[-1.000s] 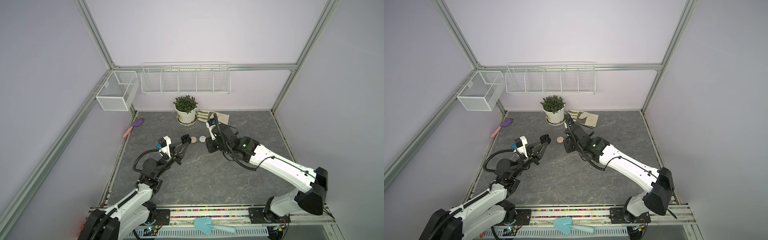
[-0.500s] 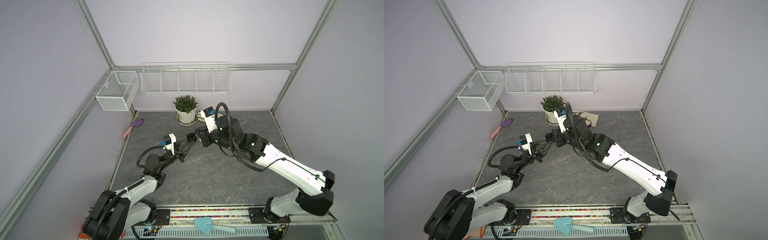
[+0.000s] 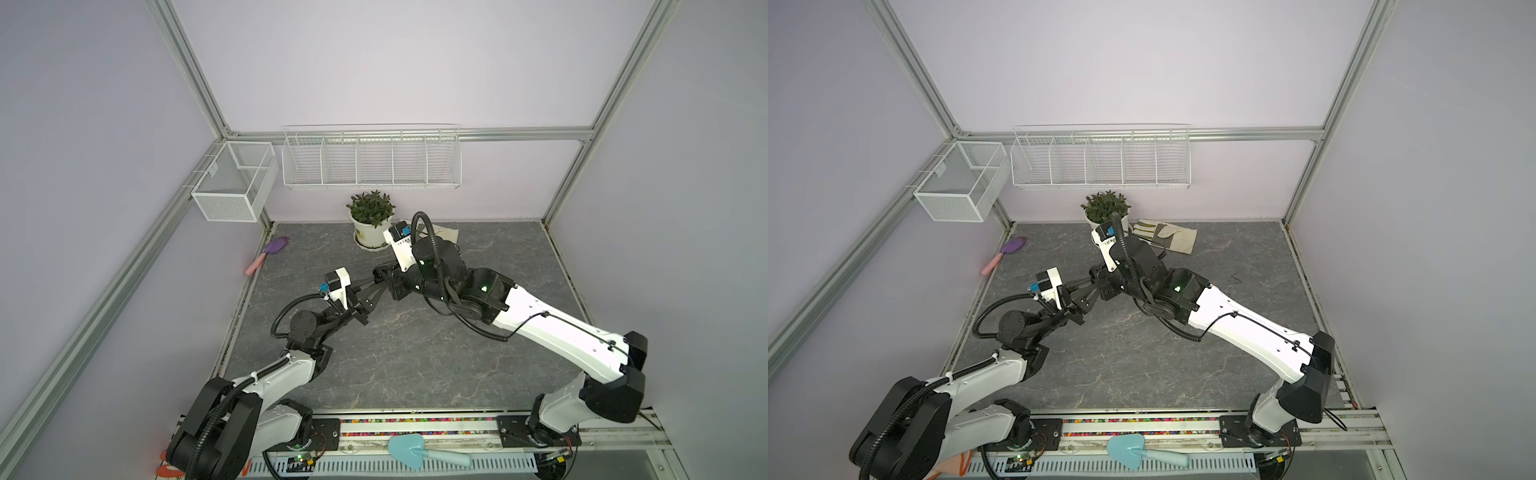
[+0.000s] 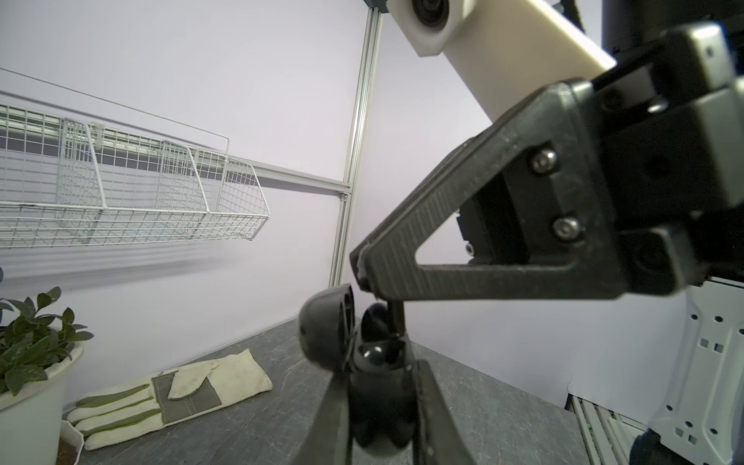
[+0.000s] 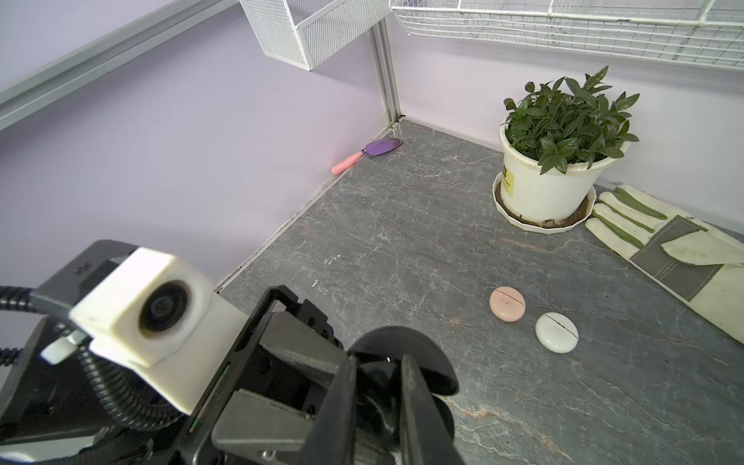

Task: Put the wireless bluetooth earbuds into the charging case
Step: 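Lower the earbud with the right gripper into the open black case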

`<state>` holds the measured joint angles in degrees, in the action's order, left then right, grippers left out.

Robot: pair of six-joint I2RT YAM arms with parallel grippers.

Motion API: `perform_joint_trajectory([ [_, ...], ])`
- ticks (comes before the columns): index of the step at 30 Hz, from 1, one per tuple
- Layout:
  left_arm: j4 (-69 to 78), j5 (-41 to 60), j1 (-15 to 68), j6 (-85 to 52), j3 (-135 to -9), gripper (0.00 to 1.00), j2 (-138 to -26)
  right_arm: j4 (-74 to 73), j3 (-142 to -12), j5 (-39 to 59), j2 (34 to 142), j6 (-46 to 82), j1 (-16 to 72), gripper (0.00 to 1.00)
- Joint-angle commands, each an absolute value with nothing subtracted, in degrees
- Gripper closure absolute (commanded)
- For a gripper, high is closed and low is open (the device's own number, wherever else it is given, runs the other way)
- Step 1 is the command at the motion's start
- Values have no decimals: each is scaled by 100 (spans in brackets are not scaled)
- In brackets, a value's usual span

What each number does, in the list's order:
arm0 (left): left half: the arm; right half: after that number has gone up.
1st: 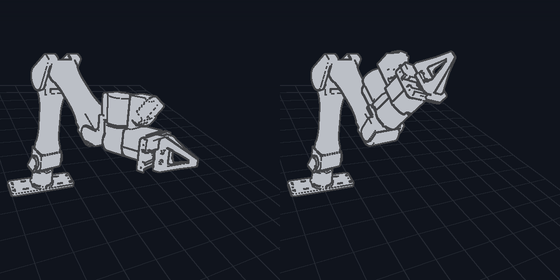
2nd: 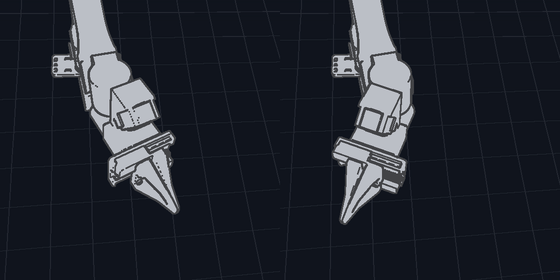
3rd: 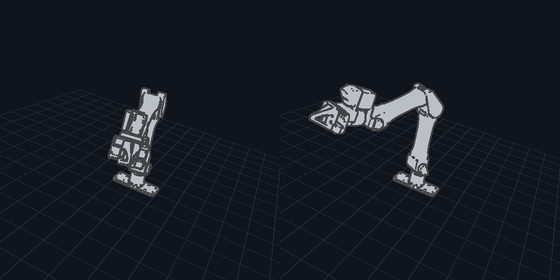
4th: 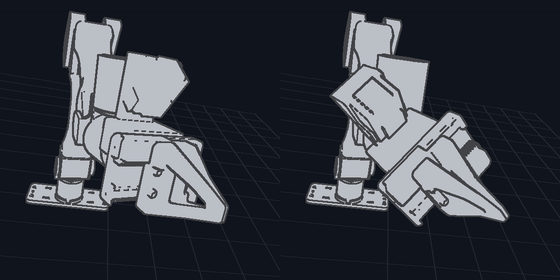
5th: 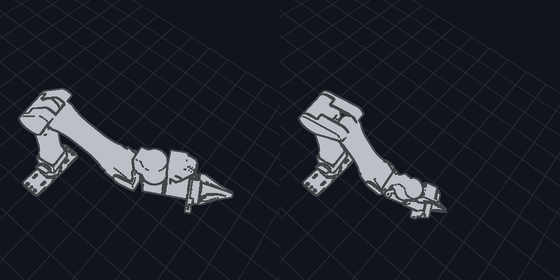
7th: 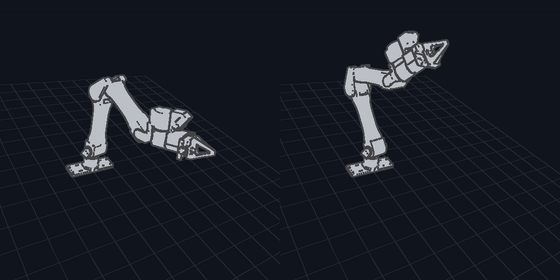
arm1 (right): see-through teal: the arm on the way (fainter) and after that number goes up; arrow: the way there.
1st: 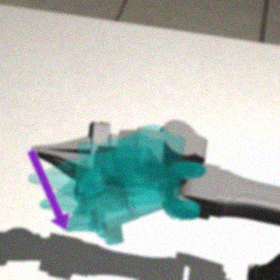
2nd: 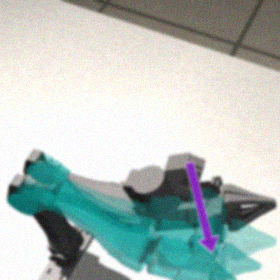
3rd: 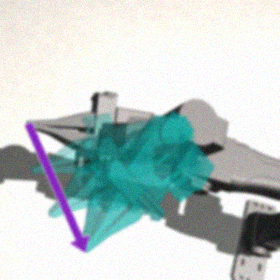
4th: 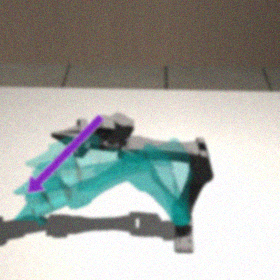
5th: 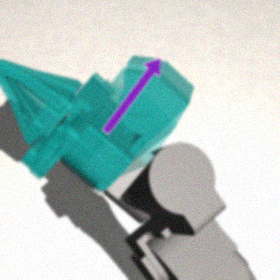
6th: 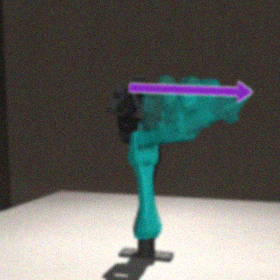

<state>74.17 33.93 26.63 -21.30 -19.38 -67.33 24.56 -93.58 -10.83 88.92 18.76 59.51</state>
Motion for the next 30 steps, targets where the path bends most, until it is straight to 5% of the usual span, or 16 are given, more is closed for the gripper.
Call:
perform_joint_trajectory([
  [1, 7441, 3483, 2647, -2039, -1942, 100, -6601, 2425, -9484, -1050, 8906, 1791, 5998, 81],
  [30, 7374, 3354, 2646, -1936, -1871, 100, -6504, 2670, -9428, -1128, 9182, 1879, 6077, 82],
])
